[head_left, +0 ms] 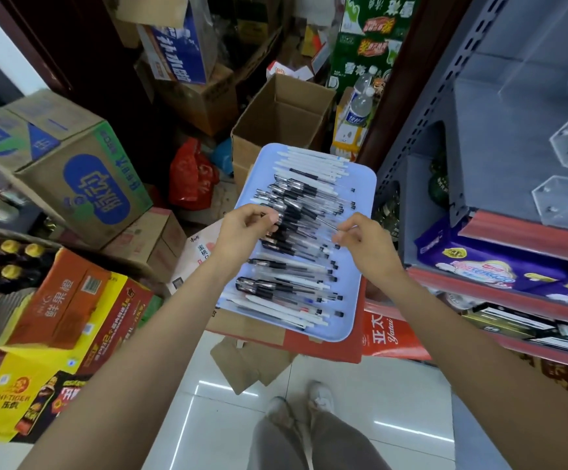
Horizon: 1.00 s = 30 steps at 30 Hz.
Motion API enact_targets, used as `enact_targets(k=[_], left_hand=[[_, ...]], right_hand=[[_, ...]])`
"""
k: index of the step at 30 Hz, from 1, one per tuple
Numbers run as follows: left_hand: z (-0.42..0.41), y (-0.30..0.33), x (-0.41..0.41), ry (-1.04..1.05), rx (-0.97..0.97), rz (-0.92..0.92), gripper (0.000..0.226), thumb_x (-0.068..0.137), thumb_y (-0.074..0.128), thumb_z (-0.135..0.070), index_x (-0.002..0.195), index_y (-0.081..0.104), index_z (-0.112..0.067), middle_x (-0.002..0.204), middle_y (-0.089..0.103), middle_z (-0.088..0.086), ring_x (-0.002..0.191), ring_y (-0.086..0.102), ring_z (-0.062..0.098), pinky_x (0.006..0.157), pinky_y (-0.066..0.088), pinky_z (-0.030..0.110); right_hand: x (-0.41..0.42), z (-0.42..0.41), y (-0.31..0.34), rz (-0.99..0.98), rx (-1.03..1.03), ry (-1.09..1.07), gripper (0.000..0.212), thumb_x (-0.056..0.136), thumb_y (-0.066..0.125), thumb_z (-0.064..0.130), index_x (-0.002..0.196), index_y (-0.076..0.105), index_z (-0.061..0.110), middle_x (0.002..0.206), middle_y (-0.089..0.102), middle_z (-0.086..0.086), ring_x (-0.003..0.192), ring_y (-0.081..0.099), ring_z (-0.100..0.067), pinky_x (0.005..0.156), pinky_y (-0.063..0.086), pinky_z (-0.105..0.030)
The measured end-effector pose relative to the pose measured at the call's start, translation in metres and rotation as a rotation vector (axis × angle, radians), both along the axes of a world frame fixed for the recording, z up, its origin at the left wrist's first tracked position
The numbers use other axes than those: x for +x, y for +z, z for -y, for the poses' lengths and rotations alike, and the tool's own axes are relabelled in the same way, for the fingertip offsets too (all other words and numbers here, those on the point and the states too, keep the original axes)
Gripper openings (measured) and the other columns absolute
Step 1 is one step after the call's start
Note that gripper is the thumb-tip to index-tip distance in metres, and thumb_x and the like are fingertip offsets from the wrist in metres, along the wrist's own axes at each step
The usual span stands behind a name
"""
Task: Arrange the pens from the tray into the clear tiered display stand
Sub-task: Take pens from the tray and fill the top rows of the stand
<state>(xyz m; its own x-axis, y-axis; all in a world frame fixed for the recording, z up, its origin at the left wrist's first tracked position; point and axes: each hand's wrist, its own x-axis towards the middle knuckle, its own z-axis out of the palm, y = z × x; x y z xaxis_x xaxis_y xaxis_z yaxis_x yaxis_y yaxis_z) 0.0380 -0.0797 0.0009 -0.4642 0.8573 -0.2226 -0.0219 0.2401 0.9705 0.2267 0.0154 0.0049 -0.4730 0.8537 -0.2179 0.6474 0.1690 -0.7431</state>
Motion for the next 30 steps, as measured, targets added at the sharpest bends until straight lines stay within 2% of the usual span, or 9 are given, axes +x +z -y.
enact_targets(k=[7, 14, 16, 19, 21, 23, 25, 27, 30], left_hand=[[-0.031, 0.038, 0.032, 0.086, 0.139, 0.273, 0.011, 0.092, 0.056, -0.010, 0.085, 0.064, -0.009, 0.079, 0.061, 0.002, 0.069, 0.061, 0.006, 0.073, 0.051, 0.014], [-0.073, 0.104, 0.079, 0.022, 0.305, 0.306, 0.024, 0.094, 0.053, -0.014, 0.070, 0.058, -0.013, 0.054, 0.059, -0.013, 0.067, 0.057, 0.005, 0.074, 0.048, 0.015], [-0.087, 0.122, 0.101, -0.062, 0.345, 0.226, 0.025, 0.093, 0.054, -0.014, 0.068, 0.060, -0.015, 0.059, 0.061, -0.012, 0.067, 0.059, 0.003, 0.074, 0.049, 0.015], [-0.112, 0.143, 0.142, -0.129, 0.343, 0.117, 0.015, 0.093, 0.055, -0.018, 0.085, 0.063, -0.009, 0.080, 0.067, -0.007, 0.071, 0.061, 0.001, 0.064, 0.047, 0.013], [-0.129, 0.153, 0.169, -0.093, 0.339, 0.059, 0.017, 0.094, 0.053, -0.023, 0.093, 0.060, -0.007, 0.083, 0.068, -0.005, 0.079, 0.058, 0.010, 0.065, 0.045, 0.018], [-0.144, 0.168, 0.196, -0.081, 0.374, -0.022, 0.021, 0.096, 0.049, -0.022, 0.090, 0.060, -0.006, 0.088, 0.067, 0.004, 0.083, 0.059, 0.018, 0.074, 0.048, 0.027], [-0.159, 0.186, 0.221, -0.125, 0.430, -0.154, 0.022, 0.098, 0.045, -0.018, 0.083, 0.059, -0.012, 0.085, 0.067, 0.005, 0.085, 0.064, 0.022, 0.081, 0.051, 0.034], [-0.173, 0.204, 0.244, -0.229, 0.456, -0.393, 0.022, 0.098, 0.044, -0.018, 0.079, 0.053, -0.016, 0.072, 0.063, -0.001, 0.074, 0.063, 0.023, 0.074, 0.050, 0.033], [-0.196, 0.218, 0.274, -0.374, 0.405, -0.900, 0.015, 0.098, 0.044, -0.022, 0.090, 0.053, -0.014, 0.070, 0.054, -0.003, 0.067, 0.051, 0.018, 0.062, 0.032, 0.026]], right_hand=[[0.027, -0.007, 0.048, -0.207, 0.055, -0.094, 0.004, 0.094, 0.055, 0.015, 0.091, 0.058, 0.016, 0.099, 0.064, -0.001, 0.097, 0.059, -0.014, 0.081, 0.045, -0.029], [0.062, -0.026, 0.105, -0.499, 0.068, -0.160, 0.008, 0.092, 0.054, 0.005, 0.088, 0.058, 0.010, 0.080, 0.069, -0.003, 0.056, 0.059, -0.002, 0.054, 0.049, -0.017], [0.073, -0.034, 0.118, -0.572, 0.077, -0.171, 0.007, 0.092, 0.053, 0.001, 0.088, 0.058, 0.006, 0.077, 0.068, -0.006, 0.052, 0.059, -0.003, 0.052, 0.048, -0.015], [0.094, -0.047, 0.137, -0.592, 0.069, -0.143, 0.014, 0.092, 0.052, 0.000, 0.082, 0.056, 0.010, 0.074, 0.067, -0.009, 0.050, 0.061, -0.005, 0.053, 0.049, -0.018], [0.117, -0.059, 0.150, -0.473, 0.128, -0.078, 0.016, 0.092, 0.055, 0.009, 0.079, 0.055, 0.017, 0.074, 0.068, 0.000, 0.057, 0.063, -0.005, 0.060, 0.048, -0.021], [0.147, -0.075, 0.165, -0.275, 0.294, -0.028, 0.005, 0.089, 0.061, 0.020, 0.085, 0.057, 0.020, 0.080, 0.065, 0.007, 0.072, 0.061, -0.005, 0.065, 0.043, -0.015], [0.180, -0.095, 0.184, -0.239, 0.472, -0.055, 0.013, 0.088, 0.063, 0.023, 0.100, 0.061, 0.017, 0.090, 0.063, 0.005, 0.082, 0.058, -0.007, 0.066, 0.039, -0.007], [0.212, -0.116, 0.206, -0.307, 0.558, -0.091, 0.022, 0.088, 0.062, 0.021, 0.110, 0.059, 0.014, 0.092, 0.062, 0.004, 0.082, 0.057, -0.008, 0.068, 0.037, -0.001], [0.249, -0.150, 0.229, -0.405, 0.498, -0.054, 0.034, 0.089, 0.061, 0.017, 0.122, 0.052, 0.025, 0.089, 0.061, 0.009, 0.078, 0.058, -0.001, 0.074, 0.040, -0.005]])
